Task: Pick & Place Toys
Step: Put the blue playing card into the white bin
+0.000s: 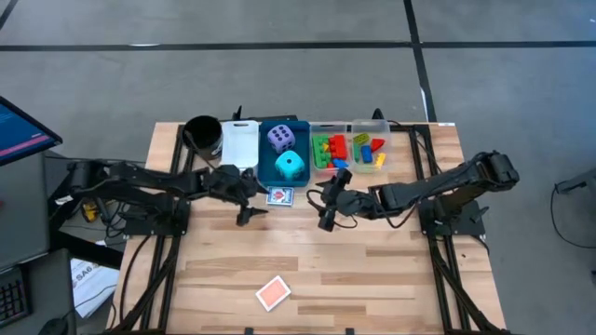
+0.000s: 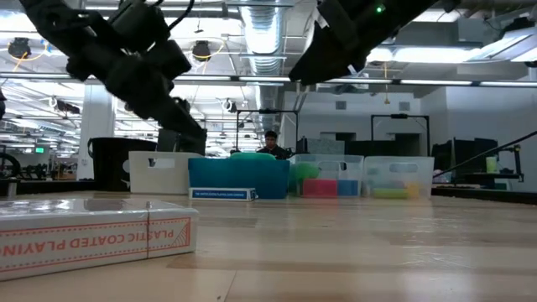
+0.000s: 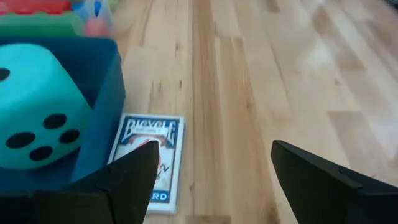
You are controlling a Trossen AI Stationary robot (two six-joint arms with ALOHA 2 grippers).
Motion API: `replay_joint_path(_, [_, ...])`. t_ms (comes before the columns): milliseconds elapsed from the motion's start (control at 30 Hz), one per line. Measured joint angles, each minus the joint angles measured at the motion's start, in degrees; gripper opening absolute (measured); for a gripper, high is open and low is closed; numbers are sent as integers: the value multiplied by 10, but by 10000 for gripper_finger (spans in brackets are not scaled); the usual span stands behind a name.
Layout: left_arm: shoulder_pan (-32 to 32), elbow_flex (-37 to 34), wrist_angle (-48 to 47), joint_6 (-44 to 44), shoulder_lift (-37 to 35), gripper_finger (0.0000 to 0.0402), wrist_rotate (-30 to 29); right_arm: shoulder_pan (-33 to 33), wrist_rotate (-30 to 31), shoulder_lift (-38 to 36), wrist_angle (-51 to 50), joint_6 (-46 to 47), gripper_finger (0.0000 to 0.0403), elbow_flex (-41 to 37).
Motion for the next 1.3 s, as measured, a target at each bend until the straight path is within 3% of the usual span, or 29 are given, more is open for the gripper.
replay_joint_path(300, [0, -21, 3, 81, 49, 304, -83, -2, 0, 0, -4, -7, 269, 0])
replay_joint_path(833, [0, -23, 94, 97, 180, 304, -131, -45, -33, 0, 22, -8, 269, 0])
replay_joint_path(933, [0, -21, 109, 96, 197, 304, -113, -44, -36, 0, 25, -6, 269, 0])
replay_joint_path(1167, [-13, -23, 116, 81, 200, 298, -4, -43, -61, 0, 29, -4, 269, 0])
replay_joint_path(1300, [-30, -22, 123, 59, 200, 294, -1, -43, -61, 0, 29, -4, 269, 0])
